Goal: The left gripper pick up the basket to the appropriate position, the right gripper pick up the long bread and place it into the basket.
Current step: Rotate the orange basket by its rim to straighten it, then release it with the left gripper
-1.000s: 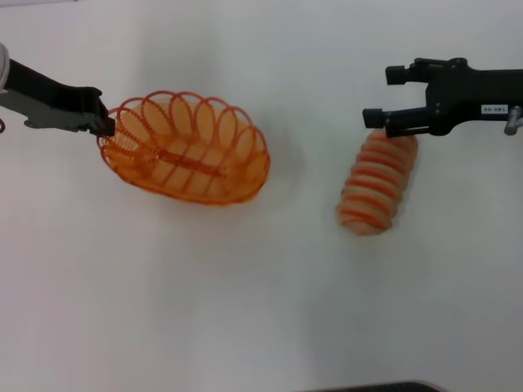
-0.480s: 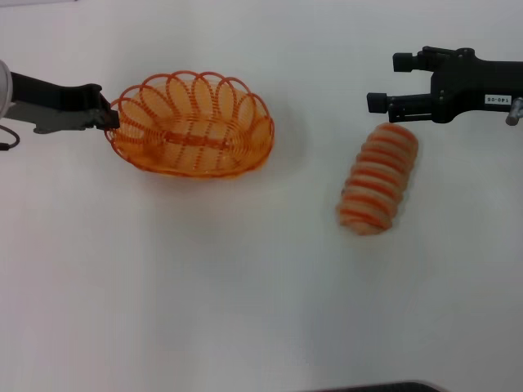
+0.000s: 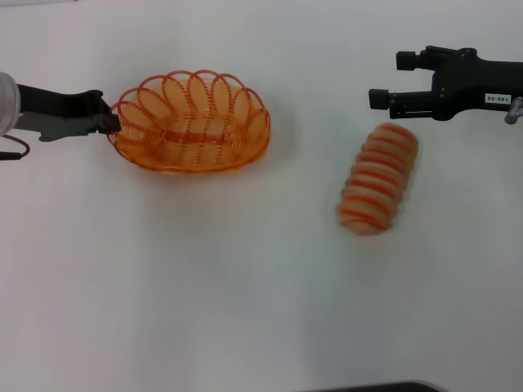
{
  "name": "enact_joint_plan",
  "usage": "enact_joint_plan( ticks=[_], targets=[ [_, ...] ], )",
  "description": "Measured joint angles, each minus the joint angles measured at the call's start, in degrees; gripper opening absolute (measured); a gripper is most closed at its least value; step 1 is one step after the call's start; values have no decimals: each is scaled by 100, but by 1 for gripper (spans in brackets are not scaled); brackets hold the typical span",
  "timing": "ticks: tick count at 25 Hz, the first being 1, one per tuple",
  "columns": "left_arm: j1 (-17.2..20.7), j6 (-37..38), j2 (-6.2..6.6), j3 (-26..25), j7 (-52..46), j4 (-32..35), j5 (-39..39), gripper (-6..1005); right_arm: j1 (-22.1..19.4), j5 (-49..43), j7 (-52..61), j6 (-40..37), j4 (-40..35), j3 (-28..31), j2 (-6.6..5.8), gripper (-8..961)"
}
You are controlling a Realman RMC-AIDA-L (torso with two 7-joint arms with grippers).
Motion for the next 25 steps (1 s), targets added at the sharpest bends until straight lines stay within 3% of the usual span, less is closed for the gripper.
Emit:
enact_joint_plan(
  ticks=[6, 25],
  targets=[
    [7, -115, 0, 281, -103, -10, 48, 40, 4, 0, 0, 40, 23, 0, 7, 941],
    [28, -208, 4, 330, -258, 14, 17, 41, 24, -1, 0, 52, 79, -20, 12, 941]
  ],
)
